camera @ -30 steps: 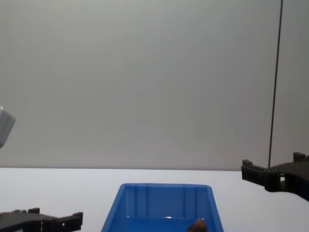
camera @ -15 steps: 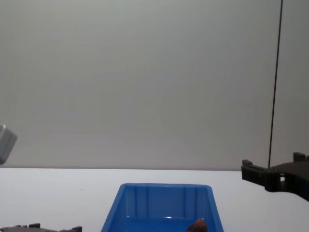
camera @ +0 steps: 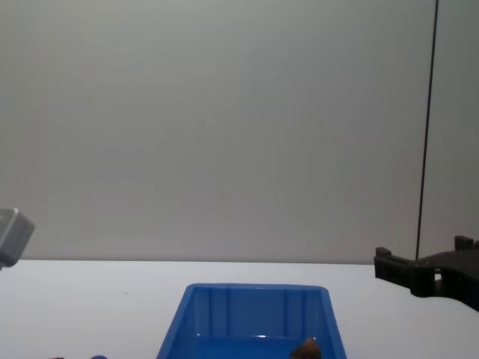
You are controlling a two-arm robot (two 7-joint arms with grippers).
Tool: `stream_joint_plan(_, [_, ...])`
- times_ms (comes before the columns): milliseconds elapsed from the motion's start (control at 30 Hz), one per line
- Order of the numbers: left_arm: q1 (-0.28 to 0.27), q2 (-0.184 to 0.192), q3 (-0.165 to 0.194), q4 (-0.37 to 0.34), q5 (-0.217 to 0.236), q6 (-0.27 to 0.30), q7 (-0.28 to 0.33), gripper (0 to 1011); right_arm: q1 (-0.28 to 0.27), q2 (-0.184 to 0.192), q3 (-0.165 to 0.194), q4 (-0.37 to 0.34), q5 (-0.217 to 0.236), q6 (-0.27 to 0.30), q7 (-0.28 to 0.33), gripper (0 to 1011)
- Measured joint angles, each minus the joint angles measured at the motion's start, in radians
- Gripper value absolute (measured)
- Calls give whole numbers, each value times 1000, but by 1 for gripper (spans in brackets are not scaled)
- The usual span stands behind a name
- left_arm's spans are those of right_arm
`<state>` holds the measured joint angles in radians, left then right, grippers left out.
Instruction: Pick up the two dolls from the table and place them into the box.
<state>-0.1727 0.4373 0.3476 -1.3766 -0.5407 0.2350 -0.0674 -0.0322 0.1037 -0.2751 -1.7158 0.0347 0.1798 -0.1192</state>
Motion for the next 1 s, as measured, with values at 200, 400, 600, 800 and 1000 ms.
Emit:
stream_joint_plan(200, [-16, -8, 0, 26, 18, 1, -18, 1001, 0, 0, 0, 0, 0, 0, 0, 1001])
stream_joint_plan(400, [-35, -18, 0, 55, 40, -5, -39, 1001, 0, 0, 0, 0, 0, 0, 0, 1001])
stream_joint_plan(600, [-55, -27, 1, 82, 62, -9, -61, 905, 0, 0, 0, 0, 0, 0, 0, 1001])
stream_joint_plan(800, [-72, -36, 2, 106, 75, -8, -78, 729, 0, 0, 0, 0, 0, 0, 0, 1001])
stream_joint_plan(1000, [-79, -43, 3, 118, 77, -1, -83, 527, 0, 0, 0, 0, 0, 0, 0, 1001])
